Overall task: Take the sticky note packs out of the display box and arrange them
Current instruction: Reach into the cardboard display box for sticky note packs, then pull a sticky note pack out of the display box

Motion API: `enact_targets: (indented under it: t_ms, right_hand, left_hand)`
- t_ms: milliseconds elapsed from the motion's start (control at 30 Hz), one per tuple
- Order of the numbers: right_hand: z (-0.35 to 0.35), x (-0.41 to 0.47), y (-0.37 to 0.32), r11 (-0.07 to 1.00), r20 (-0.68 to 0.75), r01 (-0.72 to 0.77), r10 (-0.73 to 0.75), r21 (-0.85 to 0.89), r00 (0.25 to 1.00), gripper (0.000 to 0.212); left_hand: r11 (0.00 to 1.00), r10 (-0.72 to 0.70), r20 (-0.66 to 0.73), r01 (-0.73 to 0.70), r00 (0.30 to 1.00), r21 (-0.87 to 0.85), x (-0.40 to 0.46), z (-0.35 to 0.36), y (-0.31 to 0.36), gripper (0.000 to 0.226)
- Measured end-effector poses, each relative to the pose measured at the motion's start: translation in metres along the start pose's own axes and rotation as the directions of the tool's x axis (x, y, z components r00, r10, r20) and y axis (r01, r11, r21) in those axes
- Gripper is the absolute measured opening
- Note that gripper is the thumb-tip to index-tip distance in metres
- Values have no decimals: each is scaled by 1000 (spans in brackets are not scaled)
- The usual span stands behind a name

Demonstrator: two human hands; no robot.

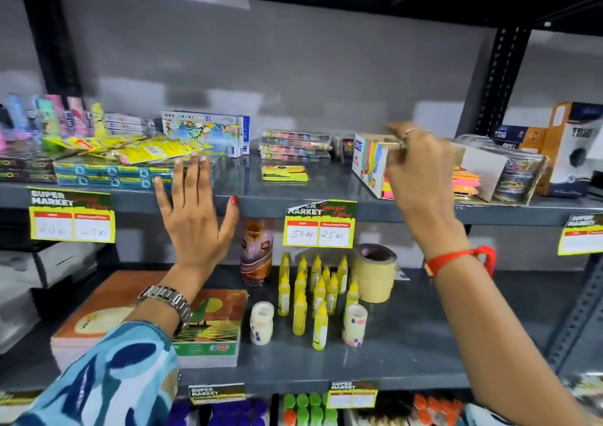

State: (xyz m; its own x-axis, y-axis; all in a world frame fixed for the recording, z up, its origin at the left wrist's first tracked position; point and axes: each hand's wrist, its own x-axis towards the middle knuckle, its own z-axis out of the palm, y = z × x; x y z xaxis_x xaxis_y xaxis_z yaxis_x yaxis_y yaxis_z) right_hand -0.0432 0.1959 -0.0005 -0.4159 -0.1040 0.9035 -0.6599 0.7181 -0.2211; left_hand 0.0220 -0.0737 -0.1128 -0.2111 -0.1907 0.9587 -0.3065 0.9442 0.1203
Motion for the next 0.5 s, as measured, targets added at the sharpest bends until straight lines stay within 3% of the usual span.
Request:
enact_targets:
  t_ms: [133,267,500]
  right_hand:
    - [-11,4,40,959,109,-136,167,-248,980,28]
    - [-9,-1,55,897,273,-93,228,-431,935,27]
    - [-22,-4,56,868,181,-46,155,-495,971,13]
  left_hand:
    - [1000,-16,9,16,1000,18,0,-1,1,68]
    - [1000,-16,20,16,1000,14,1,-1,0,69]
    - [1000,-20,42,20,999,-2,1,-3,1,69]
